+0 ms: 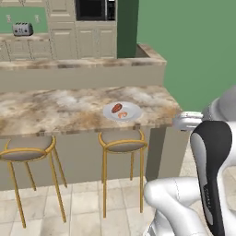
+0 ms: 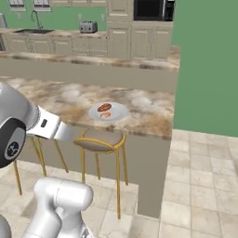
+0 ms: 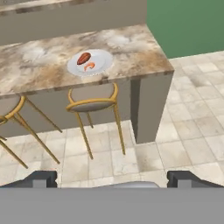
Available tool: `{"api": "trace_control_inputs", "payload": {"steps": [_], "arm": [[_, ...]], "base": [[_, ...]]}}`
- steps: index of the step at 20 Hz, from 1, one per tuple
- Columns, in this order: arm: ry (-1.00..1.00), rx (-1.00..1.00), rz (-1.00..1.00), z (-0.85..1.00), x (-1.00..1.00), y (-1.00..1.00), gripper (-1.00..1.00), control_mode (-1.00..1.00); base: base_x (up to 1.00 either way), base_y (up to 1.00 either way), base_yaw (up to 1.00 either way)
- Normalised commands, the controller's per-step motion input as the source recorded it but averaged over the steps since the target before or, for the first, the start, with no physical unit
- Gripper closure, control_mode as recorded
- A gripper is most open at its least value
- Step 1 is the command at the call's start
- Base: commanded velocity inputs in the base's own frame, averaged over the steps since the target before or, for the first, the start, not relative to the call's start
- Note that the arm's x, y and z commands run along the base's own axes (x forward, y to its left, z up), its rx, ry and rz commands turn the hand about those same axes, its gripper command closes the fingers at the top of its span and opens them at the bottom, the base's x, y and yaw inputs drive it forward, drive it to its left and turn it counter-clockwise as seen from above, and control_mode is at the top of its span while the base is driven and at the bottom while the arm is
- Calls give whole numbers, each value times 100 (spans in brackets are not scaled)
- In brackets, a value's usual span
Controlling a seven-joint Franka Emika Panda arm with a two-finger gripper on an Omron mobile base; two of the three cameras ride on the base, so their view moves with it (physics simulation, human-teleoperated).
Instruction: Take the cheese, shrimp, and sweet potato from the fridge and place them on the plate on the dining counter to create an appetizer plate.
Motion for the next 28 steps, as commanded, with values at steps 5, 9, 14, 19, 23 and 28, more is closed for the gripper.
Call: {"api": "trace_control_inputs", "payload": {"steps": [5,9,14,19,23,28], "arm": [[0,0,0,0,0,0,-100,100],[0,0,0,0,0,0,-100,100],[0,0,0,0,0,0,-100,100],[0,0,0,0,0,0,-100,100],[0,0,0,0,0,0,-100,100],[0,0,0,0,0,0,-100,100]], "base": [[-37,98,49],[0,100,38],[0,100,30],[6,100,29],[29,100,29],[61,100,29]]}}
